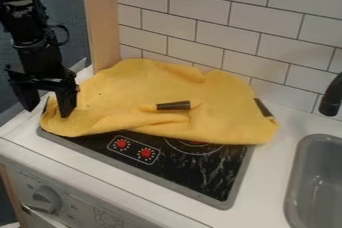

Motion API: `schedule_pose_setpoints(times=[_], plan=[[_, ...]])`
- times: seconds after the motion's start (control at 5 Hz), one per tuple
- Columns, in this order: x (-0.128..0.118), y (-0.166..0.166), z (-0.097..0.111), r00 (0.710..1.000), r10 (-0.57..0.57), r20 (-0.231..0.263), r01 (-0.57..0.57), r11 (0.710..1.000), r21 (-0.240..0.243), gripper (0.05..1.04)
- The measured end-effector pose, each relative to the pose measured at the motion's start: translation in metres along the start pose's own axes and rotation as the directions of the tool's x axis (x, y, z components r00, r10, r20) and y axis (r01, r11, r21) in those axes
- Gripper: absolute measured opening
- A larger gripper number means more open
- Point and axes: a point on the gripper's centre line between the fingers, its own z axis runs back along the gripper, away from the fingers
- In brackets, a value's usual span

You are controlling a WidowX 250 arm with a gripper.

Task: Fold the loth from bottom left to right

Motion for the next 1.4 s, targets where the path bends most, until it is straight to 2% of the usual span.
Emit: schedule_pose_setpoints(times=[0.2,0.4,0.8,1.0,1.2,1.4], plan=[[-0.003,0.003,-0.010,1.000,0.009,-0.029,-0.009,1.000,0.008,0.997],[0.000,0.006,-0.017,0.999,0.010,-0.042,-0.009,1.000,0.010,0.943],[0.001,0.005,-0.017,0.999,0.001,-0.037,-0.001,1.000,0.002,0.360],[0.003,0.002,-0.015,1.000,0.000,-0.025,0.000,1.000,-0.012,0.173],[0.002,0.001,-0.004,1.000,-0.011,-0.011,0.011,1.000,-0.018,0.073],[0.003,0.000,0.009,1.000,-0.011,0.009,0.011,1.000,-0.029,0.054]])
